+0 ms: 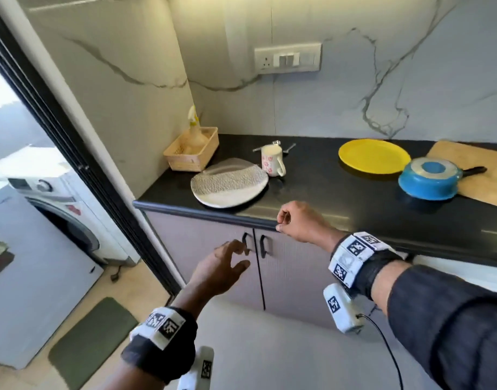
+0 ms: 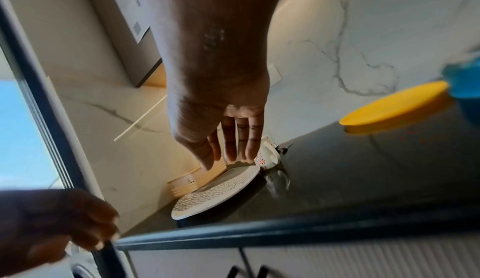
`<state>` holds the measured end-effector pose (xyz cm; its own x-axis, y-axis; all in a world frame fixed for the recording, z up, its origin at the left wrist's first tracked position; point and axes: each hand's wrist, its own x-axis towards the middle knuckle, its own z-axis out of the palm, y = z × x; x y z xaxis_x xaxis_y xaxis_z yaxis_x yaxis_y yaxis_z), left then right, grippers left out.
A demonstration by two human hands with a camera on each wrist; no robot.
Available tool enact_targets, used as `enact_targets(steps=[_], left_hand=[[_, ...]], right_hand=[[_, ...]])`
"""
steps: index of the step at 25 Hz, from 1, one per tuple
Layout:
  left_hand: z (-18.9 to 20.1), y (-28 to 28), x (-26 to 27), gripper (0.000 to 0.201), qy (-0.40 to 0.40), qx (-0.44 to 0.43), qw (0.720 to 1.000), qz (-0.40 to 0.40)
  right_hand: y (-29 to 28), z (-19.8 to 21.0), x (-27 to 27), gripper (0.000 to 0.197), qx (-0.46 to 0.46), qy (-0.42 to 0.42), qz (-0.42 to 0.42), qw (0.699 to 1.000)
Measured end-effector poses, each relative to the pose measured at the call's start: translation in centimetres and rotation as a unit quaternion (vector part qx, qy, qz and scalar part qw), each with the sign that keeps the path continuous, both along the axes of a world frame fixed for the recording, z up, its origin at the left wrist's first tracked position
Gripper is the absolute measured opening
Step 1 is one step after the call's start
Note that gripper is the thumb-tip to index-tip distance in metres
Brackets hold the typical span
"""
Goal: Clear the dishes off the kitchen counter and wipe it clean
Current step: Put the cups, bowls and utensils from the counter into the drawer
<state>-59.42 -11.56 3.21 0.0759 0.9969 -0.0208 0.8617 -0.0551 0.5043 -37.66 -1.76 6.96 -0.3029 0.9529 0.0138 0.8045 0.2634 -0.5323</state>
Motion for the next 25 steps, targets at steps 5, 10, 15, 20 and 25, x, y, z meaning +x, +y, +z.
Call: enact_targets(steps=[5,10,15,20,25], left_hand=[[2.8,10.7,-4.6,0.032,0.004,0.033,0.999,-0.002],[3.5,24.7,-6.2,0.048,0.145,-0.066,0.987,0.028],[3.9,37.9,-7.2,0.051,0.209,-0.132,0.969,0.003],[3.2,49.4,-5.6,0.049,0.216,-0.185,0.958,-0.037],[1.3,57.5,-4.2,0.051,0.207,-0.191,0.958,-0.059]], right_hand=[[11.2,0.9,-1.7,0.005,0.057,-0.101,0.013,0.993],[25.6,-1.7,1.2,0.018,0.042,-0.045,-0.086,0.994],[36.8,-3.7,2.7,0.028,-0.034,-0.016,-0.115,0.993],[44.3,-5.5,1.6,0.042,-0.085,-0.059,-0.098,0.990],[48.3,-6.7,0.9,0.062,-0.113,-0.103,-0.078,0.985]])
